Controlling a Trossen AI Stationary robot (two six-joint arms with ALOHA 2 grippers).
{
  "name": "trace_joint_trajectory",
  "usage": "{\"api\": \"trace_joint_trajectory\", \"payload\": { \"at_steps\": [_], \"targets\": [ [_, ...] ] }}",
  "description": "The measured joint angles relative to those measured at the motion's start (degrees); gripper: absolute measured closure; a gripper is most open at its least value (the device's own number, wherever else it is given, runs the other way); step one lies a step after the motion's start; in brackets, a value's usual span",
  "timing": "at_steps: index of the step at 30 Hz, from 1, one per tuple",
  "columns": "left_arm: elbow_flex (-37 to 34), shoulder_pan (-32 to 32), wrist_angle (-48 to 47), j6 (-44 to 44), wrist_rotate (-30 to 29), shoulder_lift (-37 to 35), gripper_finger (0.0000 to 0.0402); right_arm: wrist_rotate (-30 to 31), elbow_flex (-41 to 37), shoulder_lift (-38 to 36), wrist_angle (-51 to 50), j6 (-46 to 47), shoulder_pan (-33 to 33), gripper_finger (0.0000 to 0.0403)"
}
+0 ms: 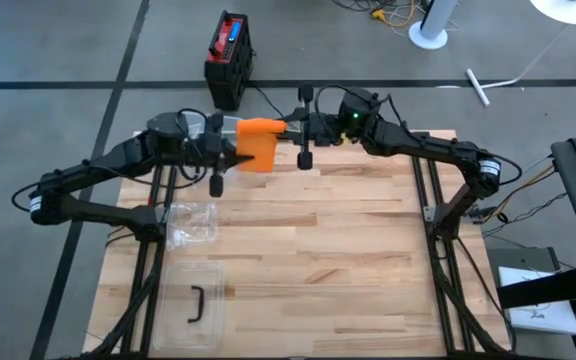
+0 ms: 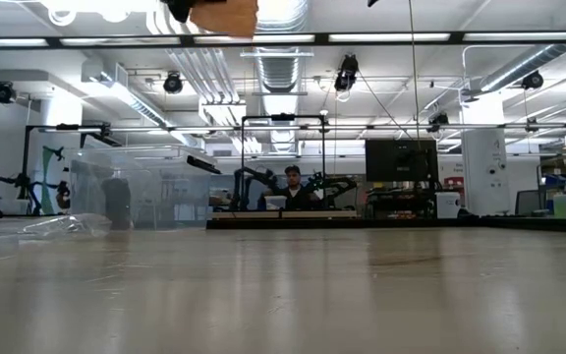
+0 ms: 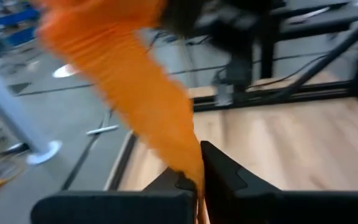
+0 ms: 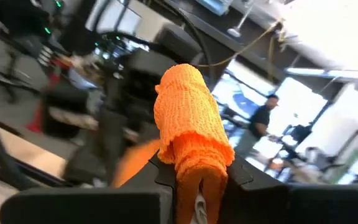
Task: Roll bandage
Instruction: Roll the orange bandage
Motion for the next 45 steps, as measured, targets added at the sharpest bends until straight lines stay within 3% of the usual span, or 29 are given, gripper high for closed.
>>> {"api": "trace_joint_trajectory", "payload": {
  "at_steps": [6, 9, 17, 23, 30, 34, 40, 45],
  "targets": [
    [0.00, -0.17, -0.48, 0.44, 7.52, -0.66, 0.0393, 0.50, 0.00, 0.42, -0.03, -7.62, 0.02, 0.0358],
    [0.00, -0.20, -0.41, 0.59, 8.24, -1.56, 0.0384, 0.48, 0.00, 0.44, 0.70, -11.20, 0.02, 0.0358],
    [2.47, -0.17, -9.10, -1.69, 4.16, -5.02, 0.0304, 0.26, 0.00, 0.44, 1.93, -24.88, 0.67, 0.0358],
    [4.12, -0.17, -13.54, -8.71, 3.65, -6.95, 0.0242, 0.28, 0.00, 0.44, 2.66, -30.70, 0.66, 0.0358],
    [7.95, -0.17, -17.94, -7.77, 0.01, -8.04, 0.0194, 0.29, 0.00, 0.44, 3.05, -34.68, 0.79, 0.0358],
    [8.84, -0.15, -11.93, -5.97, -0.74, -8.79, 0.0178, 0.38, 0.00, 0.44, 3.04, -36.61, 0.92, 0.0358],
    [9.11, -0.08, -1.02, -10.67, -5.90, -8.24, 0.0163, 3.17, 0.00, 0.44, 3.33, -43.07, 1.09, 0.0358],
    [9.11, -0.15, -1.04, -10.65, -5.75, -6.71, 0.0141, 3.57, 0.00, 0.44, 3.64, -50.75, 1.51, 0.0358]
  ]
}}
